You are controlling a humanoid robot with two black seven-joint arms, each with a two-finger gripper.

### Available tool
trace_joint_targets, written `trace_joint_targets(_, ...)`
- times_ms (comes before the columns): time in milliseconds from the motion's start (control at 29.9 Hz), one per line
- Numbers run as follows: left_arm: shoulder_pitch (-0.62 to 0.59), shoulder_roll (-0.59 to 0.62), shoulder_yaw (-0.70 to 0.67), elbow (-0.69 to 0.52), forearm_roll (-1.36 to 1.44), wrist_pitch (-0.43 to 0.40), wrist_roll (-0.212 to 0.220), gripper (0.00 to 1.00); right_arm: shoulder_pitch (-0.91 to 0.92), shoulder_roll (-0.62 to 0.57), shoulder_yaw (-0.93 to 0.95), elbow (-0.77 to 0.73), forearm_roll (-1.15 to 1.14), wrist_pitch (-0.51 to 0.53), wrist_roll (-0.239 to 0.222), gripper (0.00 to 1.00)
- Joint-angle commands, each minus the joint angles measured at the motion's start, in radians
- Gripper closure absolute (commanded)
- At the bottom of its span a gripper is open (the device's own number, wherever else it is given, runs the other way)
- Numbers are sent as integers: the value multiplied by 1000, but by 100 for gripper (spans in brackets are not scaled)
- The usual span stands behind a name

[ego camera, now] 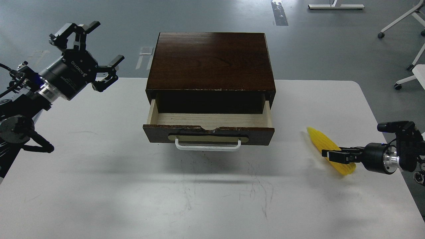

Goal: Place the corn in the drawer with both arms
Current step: 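Lift the corn cob and carry it over the open drawer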

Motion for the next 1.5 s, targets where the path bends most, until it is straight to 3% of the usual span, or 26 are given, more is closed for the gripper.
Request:
trace_joint_targets(0, 3, 3, -1, 0, 2, 0, 0, 2, 24, -22, -5, 17, -7, -3, 0, 100)
trace_joint_targets(234, 3, 4, -4, -2, 2, 0, 0, 2, 139, -93, -5, 126, -7, 2, 0, 100)
trace_joint_targets(368, 1, 3, -8, -2, 2, 0, 0, 2, 354, -155, -8, 218, -1, 22, 0, 100)
trace_joint_targets(535, 1, 1, -8, -8, 2, 0, 0, 2, 661, -123, -109, 271, 36, 127, 0, 100)
trace_joint_targets(702, 1, 1, -9, -14, 2, 0, 0, 2, 934, 53, -320, 305, 141, 157, 0, 100)
trace_joint_targets(769, 1, 3, -11, -14, 2, 0, 0, 2, 1036, 207, -429, 296, 147, 149, 0, 100)
trace_joint_targets(970, 1, 4, -27, -14, 2, 0, 0, 2, 1065, 445, -483, 264, 141, 105, 0, 100)
trace_joint_targets(1237, 1, -1, -27, -14, 2, 0, 0, 2, 1065, 607, -663, 227, 139, -119, 0, 100)
trace_joint_targets(1471, 1, -1, -27, -14, 2, 0, 0, 2, 1058, 648, -718, 226, 134, -145, 0, 100)
